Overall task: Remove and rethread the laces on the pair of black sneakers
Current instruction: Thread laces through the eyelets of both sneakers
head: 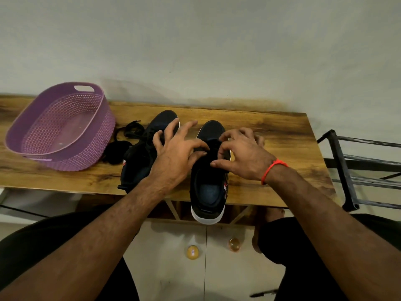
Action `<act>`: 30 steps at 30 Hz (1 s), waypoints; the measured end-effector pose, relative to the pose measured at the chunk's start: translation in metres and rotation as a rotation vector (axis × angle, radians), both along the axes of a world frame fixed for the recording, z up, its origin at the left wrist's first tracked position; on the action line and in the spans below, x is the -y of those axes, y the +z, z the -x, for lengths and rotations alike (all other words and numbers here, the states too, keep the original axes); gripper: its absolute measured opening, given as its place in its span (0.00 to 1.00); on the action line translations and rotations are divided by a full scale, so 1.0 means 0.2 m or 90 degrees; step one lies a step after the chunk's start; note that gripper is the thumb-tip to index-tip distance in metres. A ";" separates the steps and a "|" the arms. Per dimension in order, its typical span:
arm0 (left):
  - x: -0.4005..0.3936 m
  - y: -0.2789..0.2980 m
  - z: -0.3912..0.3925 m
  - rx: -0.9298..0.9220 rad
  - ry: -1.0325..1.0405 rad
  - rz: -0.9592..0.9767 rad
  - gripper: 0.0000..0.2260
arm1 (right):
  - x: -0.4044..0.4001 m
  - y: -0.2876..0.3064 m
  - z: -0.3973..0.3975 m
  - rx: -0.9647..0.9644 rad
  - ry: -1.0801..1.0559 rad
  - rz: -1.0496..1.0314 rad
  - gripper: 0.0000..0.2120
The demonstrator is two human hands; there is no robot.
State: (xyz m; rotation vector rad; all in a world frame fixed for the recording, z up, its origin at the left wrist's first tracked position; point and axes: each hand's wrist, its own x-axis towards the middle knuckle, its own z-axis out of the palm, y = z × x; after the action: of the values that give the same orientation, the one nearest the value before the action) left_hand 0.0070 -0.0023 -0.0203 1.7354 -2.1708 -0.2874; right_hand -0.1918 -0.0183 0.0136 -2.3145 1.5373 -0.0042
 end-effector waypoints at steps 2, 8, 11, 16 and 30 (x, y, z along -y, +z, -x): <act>0.00 0.00 0.00 0.012 0.006 0.007 0.07 | 0.01 0.00 0.01 0.027 0.000 -0.024 0.09; -0.01 -0.01 0.02 0.017 0.004 0.011 0.08 | 0.03 0.00 0.04 0.035 0.012 -0.028 0.04; -0.01 -0.01 0.02 0.021 0.023 0.028 0.06 | 0.03 0.01 0.05 0.034 0.022 -0.011 0.03; -0.01 -0.01 0.02 0.037 0.036 0.046 0.05 | 0.04 0.02 0.08 0.043 0.037 0.013 0.03; -0.02 0.01 0.01 0.107 0.077 0.039 0.07 | 0.04 0.00 0.11 -0.004 0.093 0.021 0.07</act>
State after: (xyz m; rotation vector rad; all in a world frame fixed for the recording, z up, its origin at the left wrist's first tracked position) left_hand 0.0057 0.0013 -0.0180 1.9073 -2.1518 -0.0452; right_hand -0.2140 -0.0259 0.0129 -2.4497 1.3773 0.0144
